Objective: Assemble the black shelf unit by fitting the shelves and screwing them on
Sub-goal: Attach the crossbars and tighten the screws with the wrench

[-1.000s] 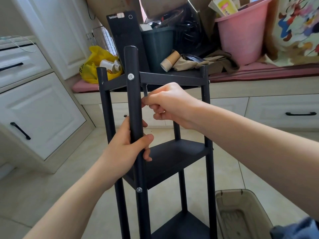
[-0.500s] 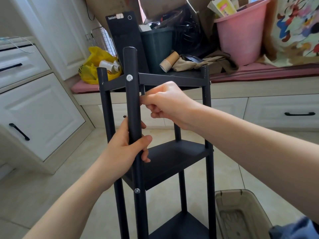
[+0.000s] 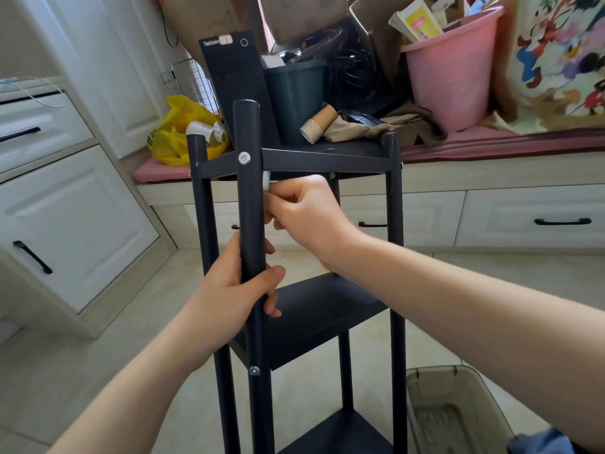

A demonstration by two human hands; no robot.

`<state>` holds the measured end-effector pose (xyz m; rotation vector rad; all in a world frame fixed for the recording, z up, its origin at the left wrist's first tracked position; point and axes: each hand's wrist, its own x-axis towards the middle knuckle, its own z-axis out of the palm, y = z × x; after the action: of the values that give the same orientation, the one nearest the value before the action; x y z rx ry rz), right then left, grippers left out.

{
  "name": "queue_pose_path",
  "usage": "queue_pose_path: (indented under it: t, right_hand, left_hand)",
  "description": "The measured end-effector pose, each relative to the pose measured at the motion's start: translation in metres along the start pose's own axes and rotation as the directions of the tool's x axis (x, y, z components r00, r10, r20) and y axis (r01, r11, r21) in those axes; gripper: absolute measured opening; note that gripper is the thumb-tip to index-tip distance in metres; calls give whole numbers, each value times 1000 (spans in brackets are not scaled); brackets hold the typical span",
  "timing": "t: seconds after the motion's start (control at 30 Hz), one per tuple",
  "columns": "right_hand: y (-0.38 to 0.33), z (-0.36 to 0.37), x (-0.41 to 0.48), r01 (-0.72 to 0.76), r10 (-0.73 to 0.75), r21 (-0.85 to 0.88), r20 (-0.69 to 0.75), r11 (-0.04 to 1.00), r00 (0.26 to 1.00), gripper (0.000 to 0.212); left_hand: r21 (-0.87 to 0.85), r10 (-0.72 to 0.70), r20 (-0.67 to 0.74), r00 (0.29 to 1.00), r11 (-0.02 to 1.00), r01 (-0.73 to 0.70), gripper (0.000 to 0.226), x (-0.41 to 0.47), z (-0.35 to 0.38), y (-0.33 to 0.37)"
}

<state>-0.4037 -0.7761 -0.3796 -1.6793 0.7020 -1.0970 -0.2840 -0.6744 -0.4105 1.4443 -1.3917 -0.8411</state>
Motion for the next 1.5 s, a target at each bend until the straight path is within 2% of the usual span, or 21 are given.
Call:
queue_pose_path:
  t: [0.17, 0.4, 0.5, 0.63, 0.73, 1.0, 1.2, 1.5]
  right_hand:
    - [9, 12, 1, 33, -31, 18, -99, 999, 995, 22]
    - [10, 22, 6, 38, -29, 72, -116, 997, 993, 15]
    - [7, 21, 7, 51, -48, 44, -76, 998, 996, 16]
    - [3, 13, 9, 73, -74, -58, -9, 996, 997, 29]
    - [2, 2, 9, 40, -33, -110, 63, 993, 997, 36]
    - [0, -17, 8, -37, 76, -219, 170, 975, 982, 37]
    - [-10, -17, 6, -34, 69, -182, 185, 983, 980, 33]
    - [-10, -12, 9, 21, 3, -191, 123, 981, 992, 28]
  left_hand:
    - [19, 47, -37, 998, 999, -47, 16, -1, 5, 0]
    - [33, 50, -40, 998, 998, -48, 14, 0, 3, 0]
    - [45, 57, -40, 998, 997, -55, 14, 0, 3, 0]
    - [49, 58, -41, 997, 997, -56, 15, 1, 2, 0]
    - [44, 55, -43, 998, 998, -53, 15, 1, 0, -1]
    - [42, 47, -27, 999, 998, -46, 16, 0, -4, 1]
    - [36, 49, 4, 999, 998, -49, 16, -3, -3, 3]
    - [39, 42, -43, 998, 998, -40, 15, -3, -1, 4]
